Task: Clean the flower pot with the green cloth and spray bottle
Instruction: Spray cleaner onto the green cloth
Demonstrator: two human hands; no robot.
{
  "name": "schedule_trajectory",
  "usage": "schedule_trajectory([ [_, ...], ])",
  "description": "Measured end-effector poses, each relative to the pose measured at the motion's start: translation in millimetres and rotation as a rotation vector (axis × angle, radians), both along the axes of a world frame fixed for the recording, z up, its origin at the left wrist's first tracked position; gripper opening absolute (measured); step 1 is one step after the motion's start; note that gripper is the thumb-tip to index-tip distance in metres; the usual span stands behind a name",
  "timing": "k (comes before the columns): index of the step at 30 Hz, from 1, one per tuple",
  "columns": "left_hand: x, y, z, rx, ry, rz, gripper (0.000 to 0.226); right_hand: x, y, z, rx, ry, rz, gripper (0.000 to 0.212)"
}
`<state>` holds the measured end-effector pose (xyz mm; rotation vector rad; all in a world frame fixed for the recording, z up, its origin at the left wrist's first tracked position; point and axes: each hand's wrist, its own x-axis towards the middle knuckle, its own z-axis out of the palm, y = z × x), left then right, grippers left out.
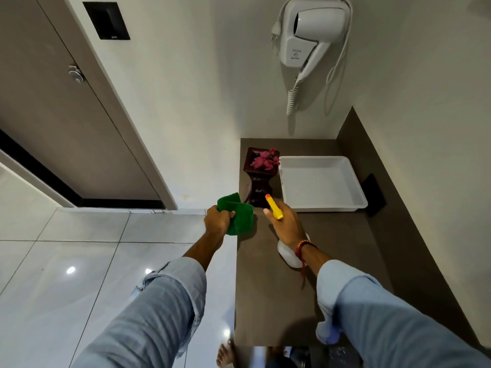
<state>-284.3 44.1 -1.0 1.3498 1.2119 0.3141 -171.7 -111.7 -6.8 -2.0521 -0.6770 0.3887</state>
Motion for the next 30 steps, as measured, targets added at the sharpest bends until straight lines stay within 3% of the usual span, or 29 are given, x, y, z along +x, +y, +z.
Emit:
schedule_trajectory([
  [5,5.0,2.7,3.2,0.009,0.009,0.012,0.04,5.4,1.1,2.5,-0.012,-0.011,-0.022,0.036],
  [8,9.3,6.7,7.0,0.019,0.003,0.033,0.039,18.8,-5.4,7.6,0.083,0.027,-0.043,0.025],
  [14,23.2,16.1,16.8,0.031,-0.053,0.088,0.038,72.6,-3.4,36.4,0.388,-0.032,-0.375,0.013],
  [17,29.0,19.3,19.5,0.05,-0.092,0.136,0.032,107.5,3.6,53.0,0.457,-0.019,-0.468,0.025],
  [21,34.6,26.4,15.4,0.055,-0.127,0.179,0.029,153.5,5.4,58.9,0.426,0.015,-0.442,0.035],
  [26,40.8,35.4,6.5,0.047,-0.13,0.181,0.031,188.7,2.8,37.2,0.209,0.013,-0.356,0.048],
  [30,39.8,37.5,-0.3,0.033,-0.14,0.18,0.029,198.4,1.6,14.1,0.159,0.091,-0.398,0.049],
])
